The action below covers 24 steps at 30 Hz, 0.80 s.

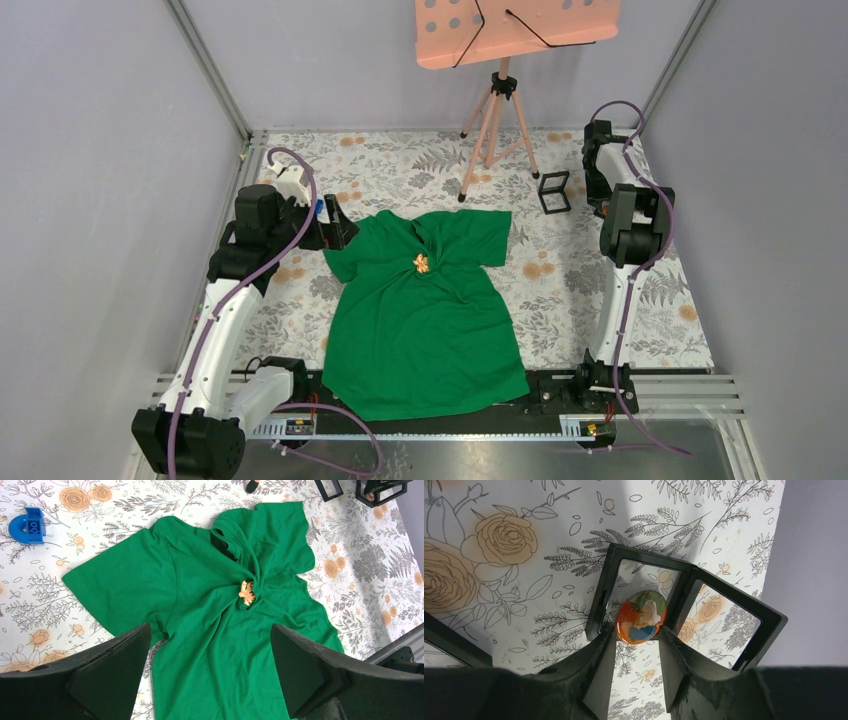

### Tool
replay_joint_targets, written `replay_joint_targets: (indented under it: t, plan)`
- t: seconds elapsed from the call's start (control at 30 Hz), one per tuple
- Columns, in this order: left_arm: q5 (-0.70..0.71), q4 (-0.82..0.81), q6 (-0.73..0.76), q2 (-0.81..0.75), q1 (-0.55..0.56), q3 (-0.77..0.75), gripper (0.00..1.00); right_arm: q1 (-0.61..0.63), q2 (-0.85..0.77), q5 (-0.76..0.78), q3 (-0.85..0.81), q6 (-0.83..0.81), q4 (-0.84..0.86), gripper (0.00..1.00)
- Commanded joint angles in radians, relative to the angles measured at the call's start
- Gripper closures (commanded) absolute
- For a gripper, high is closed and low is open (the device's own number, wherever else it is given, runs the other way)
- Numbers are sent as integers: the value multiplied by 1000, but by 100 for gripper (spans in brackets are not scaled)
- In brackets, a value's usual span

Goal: Pin the brooch onto the clothing

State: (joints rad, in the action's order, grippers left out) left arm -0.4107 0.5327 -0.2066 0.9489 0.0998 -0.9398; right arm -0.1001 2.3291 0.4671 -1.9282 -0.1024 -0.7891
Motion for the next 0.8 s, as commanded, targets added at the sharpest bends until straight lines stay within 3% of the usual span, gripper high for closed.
replay_joint_targets:
  t: [0.0,0.6,0.77]
  plan:
    - [-27,-32,-4,-14,-5,1,1,-1,17,28,-59,-21,-30,57]
    - [-34,-34,-4,-14,-5,1,1,-1,85,27,-127,-43,-107,60]
    - [-33,-34,-4,-15,-5,1,1,0,90,34,-133,-44,-109,75]
